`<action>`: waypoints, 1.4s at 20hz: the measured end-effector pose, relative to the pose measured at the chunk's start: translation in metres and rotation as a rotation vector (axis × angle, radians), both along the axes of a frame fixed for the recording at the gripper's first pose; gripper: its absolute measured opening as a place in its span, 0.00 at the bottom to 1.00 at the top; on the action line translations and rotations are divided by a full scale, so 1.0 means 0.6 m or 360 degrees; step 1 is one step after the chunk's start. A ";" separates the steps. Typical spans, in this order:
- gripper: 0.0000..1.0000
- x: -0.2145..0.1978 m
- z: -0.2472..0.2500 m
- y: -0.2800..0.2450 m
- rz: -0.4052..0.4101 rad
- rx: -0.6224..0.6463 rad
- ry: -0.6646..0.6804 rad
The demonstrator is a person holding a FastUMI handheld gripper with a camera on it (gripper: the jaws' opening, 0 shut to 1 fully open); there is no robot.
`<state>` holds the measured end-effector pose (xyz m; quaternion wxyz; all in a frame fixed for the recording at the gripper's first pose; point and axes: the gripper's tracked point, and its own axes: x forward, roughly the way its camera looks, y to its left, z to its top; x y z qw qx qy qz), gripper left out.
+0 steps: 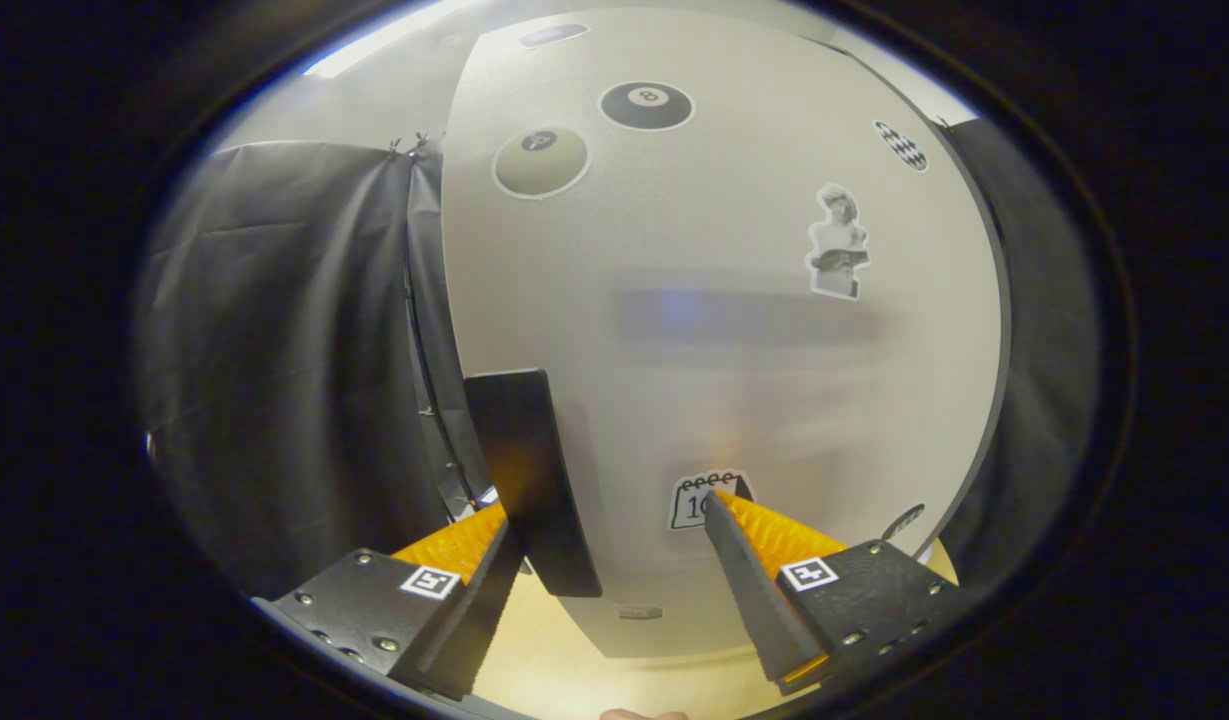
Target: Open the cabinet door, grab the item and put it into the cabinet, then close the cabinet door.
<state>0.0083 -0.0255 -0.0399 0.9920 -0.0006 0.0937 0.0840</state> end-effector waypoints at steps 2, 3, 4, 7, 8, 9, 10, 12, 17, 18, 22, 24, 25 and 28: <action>1.00 0.007 -0.001 0.004 -0.0016 0.0009 -0.0002; 1.00 0.007 -0.002 0.005 -0.0020 0.0017 -0.0001; 1.00 0.007 -0.002 0.005 -0.0021 0.0023 0.0000; 1.00 0.005 -0.002 0.006 -0.0011 0.0035 0.0002; 1.00 0.005 -0.001 0.006 -0.0010 0.0037 0.0003; 1.00 0.007 -0.001 0.006 -0.0010 0.0036 -0.0002; 1.00 0.008 -0.001 0.007 -0.0013 0.0037 -0.0002; 1.00 0.009 -0.002 0.007 -0.0013 0.0039 -0.0001; 1.00 0.010 -0.003 0.009 -0.0021 0.0046 0.0002; 1.00 0.010 -0.002 0.008 -0.0023 0.0044 0.0001; 1.00 0.011 -0.002 0.008 -0.0026 0.0042 0.0001; 1.00 0.011 -0.003 0.009 -0.0023 0.0047 0.0004; 1.00 0.010 -0.003 0.008 -0.0023 0.0049 0.0006; 1.00 0.011 -0.003 0.009 -0.0024 0.0050 0.0007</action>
